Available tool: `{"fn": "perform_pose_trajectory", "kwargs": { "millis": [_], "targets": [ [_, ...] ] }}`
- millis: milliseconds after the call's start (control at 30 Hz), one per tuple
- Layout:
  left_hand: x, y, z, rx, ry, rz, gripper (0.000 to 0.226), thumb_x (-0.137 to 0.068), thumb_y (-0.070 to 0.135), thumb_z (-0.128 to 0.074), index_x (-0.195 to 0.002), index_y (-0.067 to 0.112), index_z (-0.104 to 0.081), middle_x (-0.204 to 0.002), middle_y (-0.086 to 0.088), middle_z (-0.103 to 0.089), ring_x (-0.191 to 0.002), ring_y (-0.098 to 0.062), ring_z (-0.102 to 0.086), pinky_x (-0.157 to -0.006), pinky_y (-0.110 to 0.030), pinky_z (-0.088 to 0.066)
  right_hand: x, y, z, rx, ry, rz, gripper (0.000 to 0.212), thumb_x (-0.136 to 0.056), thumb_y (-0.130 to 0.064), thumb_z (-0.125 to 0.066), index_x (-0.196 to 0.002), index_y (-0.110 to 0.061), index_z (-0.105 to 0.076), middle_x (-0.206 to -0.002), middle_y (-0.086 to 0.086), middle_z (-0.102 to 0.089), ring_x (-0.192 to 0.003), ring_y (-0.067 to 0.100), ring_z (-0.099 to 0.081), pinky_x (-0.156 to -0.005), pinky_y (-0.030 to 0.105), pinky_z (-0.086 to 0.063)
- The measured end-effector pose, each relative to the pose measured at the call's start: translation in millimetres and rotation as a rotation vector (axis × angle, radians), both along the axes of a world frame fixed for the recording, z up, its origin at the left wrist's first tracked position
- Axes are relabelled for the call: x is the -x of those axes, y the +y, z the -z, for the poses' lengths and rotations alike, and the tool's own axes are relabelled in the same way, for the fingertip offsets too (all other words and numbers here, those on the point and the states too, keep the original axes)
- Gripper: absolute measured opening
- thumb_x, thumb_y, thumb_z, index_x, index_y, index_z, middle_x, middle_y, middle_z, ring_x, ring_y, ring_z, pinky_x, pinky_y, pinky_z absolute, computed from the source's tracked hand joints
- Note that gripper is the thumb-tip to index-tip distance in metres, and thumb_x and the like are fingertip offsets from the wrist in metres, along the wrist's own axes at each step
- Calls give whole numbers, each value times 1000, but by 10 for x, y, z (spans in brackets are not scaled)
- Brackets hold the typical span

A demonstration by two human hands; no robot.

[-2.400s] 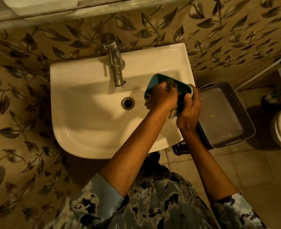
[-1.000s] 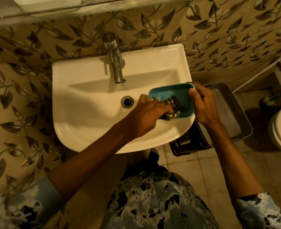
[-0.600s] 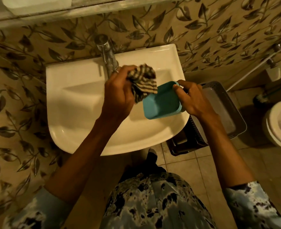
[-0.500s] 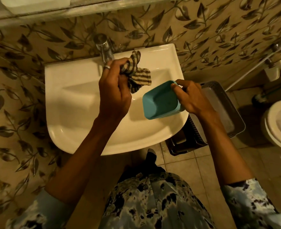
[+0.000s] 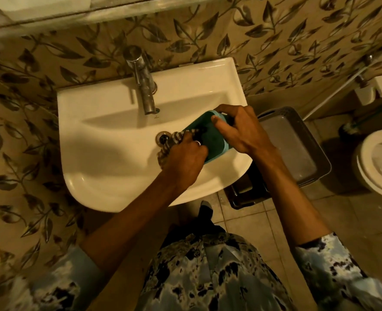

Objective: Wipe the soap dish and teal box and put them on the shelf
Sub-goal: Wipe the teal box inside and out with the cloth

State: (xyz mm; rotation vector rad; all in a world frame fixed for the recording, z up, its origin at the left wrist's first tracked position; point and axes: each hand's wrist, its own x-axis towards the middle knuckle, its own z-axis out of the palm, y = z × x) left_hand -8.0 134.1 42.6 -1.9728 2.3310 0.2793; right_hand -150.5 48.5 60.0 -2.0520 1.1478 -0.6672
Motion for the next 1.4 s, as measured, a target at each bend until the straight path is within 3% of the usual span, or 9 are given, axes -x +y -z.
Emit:
{"fn": "perform_pose_trajectory", "kwargs": {
  "millis": [300,433,600,700,833,967,1167,1267,1400],
  "targets": [
    [117,-169,-237,-431,804,-428,24,-95,10,-43,-112,6,-60,-100,-13,-64,-92,-26,-62,-69,-26,-52,37,132,132,116,-47,122,42,-86,-42,-48,-99,-7,-68,-84,8,-71,-71,17,-63,-60,17,-50],
    [180,-275,-374,-628,1308,-890,21,-93,8,-45,-111,7,-55,-105,-17,-63,-97,-30,-64,-85,-43,-56,-40,278,243,146,-51,138,51,-89,-47,-43,-109,-6,-64,-92,12,-69,-80,18,-61,-74,20,-46],
    [81,-264,-469,-768,2030,-1364,25,-93,10,-47,-80,0,-67,-76,-10,-66,-62,-19,-67,-56,-27,-57,-19,422,287,67,-134,150,71,-90,-65,-28,-126,-9,-54,-104,14,-60,-92,10,-51,-88,15,-39],
    [5,-259,-497,-770,2293,-1462,27,-94,17,-41,-99,-2,-58,-99,-15,-61,-90,-25,-61,-87,-37,-49,-35,441,308,53,-144,134,63,-88,-52,-50,-128,-4,-52,-105,20,-58,-94,19,-54,-88,30,-46],
    [-115,-321,-514,-628,2349,-1384,46,-99,31,-30,-136,8,-45,-137,-13,-52,-132,-29,-43,-100,-40,-36,-60,412,348,100,-156,19,53,-88,-32,-53,-130,0,-49,-104,21,-55,-92,31,-53,-73,43,-50],
    [-229,-299,-556,-501,2307,-1297,45,-100,26,-28,-101,12,-70,-83,-4,-73,-94,-20,-66,-105,-30,-34,-67,445,416,59,-217,-18,54,-88,-37,-48,-132,-6,-47,-101,20,-49,-90,24,-52,-66,38,-53],
    [-26,-90,-498,-805,2333,-1331,28,-95,14,-34,-114,2,-51,-96,-15,-60,-97,-23,-55,-95,-40,-45,35,515,587,104,-120,-105,47,-90,-33,-54,-134,-20,-41,-107,8,-46,-90,26,-55,-75,34,-53],
    [-160,-149,-479,-602,2306,-1427,36,-99,14,-26,-93,-3,-57,-110,-19,-63,-113,-36,-52,-79,-44,-47,138,568,664,47,-152,-73,56,-89,-37,-47,-140,-14,-40,-104,2,-41,-91,3,-46,-76,9,-42],
    [-195,-243,-478,-368,2305,-1527,38,-100,12,-22,-106,-3,-56,-134,-23,-50,-127,-33,-46,-111,-40,-29,130,594,685,35,-204,-54,58,-85,-40,-52,-138,-20,-39,-104,12,-46,-94,8,-50,-73,12,-53]
  ]
}}
